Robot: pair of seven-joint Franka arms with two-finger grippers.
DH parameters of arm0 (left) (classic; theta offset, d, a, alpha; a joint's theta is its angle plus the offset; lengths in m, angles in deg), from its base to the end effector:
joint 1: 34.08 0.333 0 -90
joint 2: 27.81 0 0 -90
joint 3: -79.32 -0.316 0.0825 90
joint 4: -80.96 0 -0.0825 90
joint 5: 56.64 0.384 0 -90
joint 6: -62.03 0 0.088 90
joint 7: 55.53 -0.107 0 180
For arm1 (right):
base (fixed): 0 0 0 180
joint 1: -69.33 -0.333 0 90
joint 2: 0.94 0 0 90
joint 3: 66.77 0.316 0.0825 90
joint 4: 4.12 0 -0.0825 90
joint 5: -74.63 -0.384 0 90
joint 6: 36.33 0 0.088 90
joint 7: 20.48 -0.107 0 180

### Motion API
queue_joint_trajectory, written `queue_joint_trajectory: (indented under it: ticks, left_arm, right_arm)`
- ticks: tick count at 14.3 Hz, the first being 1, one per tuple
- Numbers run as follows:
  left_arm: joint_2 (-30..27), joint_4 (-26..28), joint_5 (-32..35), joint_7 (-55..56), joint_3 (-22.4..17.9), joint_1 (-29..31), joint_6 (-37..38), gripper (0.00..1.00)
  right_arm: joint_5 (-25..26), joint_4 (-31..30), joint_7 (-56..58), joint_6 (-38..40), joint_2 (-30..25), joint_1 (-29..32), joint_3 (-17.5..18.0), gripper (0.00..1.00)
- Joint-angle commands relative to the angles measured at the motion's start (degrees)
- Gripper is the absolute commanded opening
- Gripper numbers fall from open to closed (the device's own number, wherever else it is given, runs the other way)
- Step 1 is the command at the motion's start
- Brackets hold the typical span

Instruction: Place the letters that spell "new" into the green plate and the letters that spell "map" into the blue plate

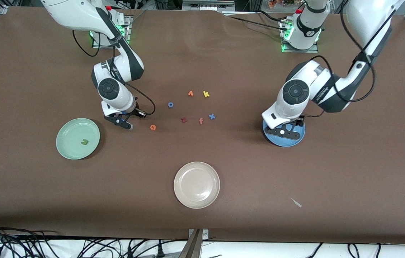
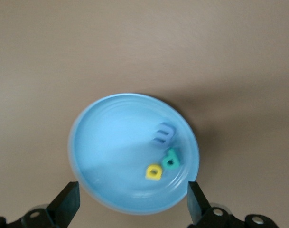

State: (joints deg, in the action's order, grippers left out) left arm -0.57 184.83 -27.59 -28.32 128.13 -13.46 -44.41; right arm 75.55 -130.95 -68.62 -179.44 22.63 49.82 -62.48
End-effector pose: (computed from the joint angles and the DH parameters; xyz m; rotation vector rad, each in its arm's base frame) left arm 0.5686 -0.2179 0.3354 -2.9112 0.3125 0.2332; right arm 0.4910 0.2180 0.1798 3.0137 -0.6356 -0.1766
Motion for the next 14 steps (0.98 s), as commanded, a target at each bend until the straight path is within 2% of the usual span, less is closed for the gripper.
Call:
queue_joint_trajectory:
  ticks: [1,5,7,9,11,14]
  left_arm:
    - [-0.70,-11.20,-6.00,-1.10,0.67,0.04,12.70,1.00]
    - [-0.70,-22.02,-7.68,-1.19,0.85,0.12,23.97,1.00]
    - [-1.39,-26.51,-11.79,-1.45,-0.20,-0.31,25.92,1.00]
    - [-5.07,-27.32,-13.58,-3.38,-7.11,-4.33,26.36,1.00]
    - [-8.24,-27.49,-15.76,-9.15,-16.33,-9.17,26.54,1.00]
    - [-13.16,-26.62,-27.69,-16.99,-33.81,-16.90,26.28,1.00]
  right_arm:
    - [0.49,0.62,0.59,1.08,0.16,-0.26,-0.16,0.39]
    - [0.49,0.62,0.68,1.17,0.16,-0.26,-0.16,0.38]
    - [0.49,0.62,0.77,1.17,0.16,-0.26,-0.16,0.38]
    - [0.49,0.62,1.12,1.87,0.07,-0.26,-0.16,0.39]
    - [0.49,0.62,2.00,2.31,-0.54,-0.17,-0.16,0.40]
    - [0.49,0.62,1.74,3.19,-0.54,-0.17,-0.25,0.46]
